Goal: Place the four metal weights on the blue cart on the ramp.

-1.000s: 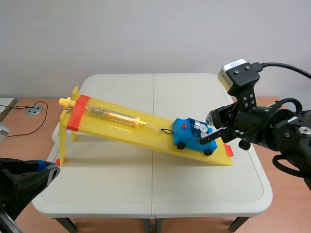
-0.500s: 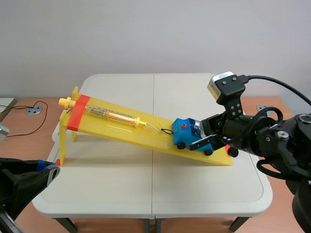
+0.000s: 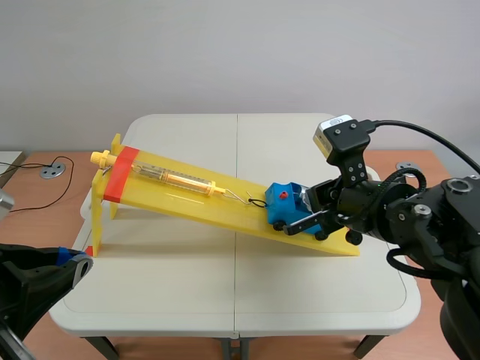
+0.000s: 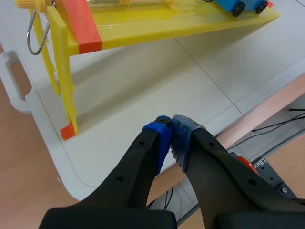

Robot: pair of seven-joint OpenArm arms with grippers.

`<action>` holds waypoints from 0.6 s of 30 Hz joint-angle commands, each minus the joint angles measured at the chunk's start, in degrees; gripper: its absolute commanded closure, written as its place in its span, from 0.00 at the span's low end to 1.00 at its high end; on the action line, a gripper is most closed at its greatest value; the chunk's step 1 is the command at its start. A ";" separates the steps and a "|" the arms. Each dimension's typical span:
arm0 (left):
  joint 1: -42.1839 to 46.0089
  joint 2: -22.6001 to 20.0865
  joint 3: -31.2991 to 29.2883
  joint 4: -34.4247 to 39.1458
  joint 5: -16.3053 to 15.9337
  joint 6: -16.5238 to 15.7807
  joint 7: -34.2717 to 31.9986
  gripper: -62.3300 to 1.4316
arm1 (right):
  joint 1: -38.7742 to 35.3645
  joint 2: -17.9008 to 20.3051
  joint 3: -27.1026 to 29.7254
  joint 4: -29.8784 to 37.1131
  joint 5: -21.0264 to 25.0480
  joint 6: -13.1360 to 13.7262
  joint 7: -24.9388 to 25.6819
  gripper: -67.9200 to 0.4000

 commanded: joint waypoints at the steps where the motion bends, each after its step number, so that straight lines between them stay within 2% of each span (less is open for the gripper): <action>1: -0.79 1.22 -0.90 4.37 -4.42 -2.54 -5.51 0.93 | 6.71 0.13 -0.07 3.93 2.16 -2.95 9.42 0.86; 3: -0.79 1.22 -0.90 4.37 -4.42 -2.54 -5.51 0.93 | 6.71 0.13 -0.13 3.93 2.27 -2.93 9.92 0.77; 8: -0.79 1.22 -0.90 4.37 -4.42 -2.54 -5.51 0.93 | 6.88 0.17 -0.33 3.96 2.38 -2.93 12.76 0.75; 11: -0.79 1.22 -0.90 4.37 -4.42 -2.54 -5.51 0.93 | 7.65 0.17 -0.20 4.42 2.36 -2.91 13.14 0.67; 14: -0.79 1.22 -0.90 4.37 -4.42 -2.54 -5.51 0.93 | 7.48 0.37 0.72 7.13 2.34 -2.91 12.83 0.65; 18: -0.79 1.22 -0.90 4.37 -4.42 -2.54 -5.51 0.93 | 7.15 1.79 2.78 11.76 3.74 -2.01 9.55 0.65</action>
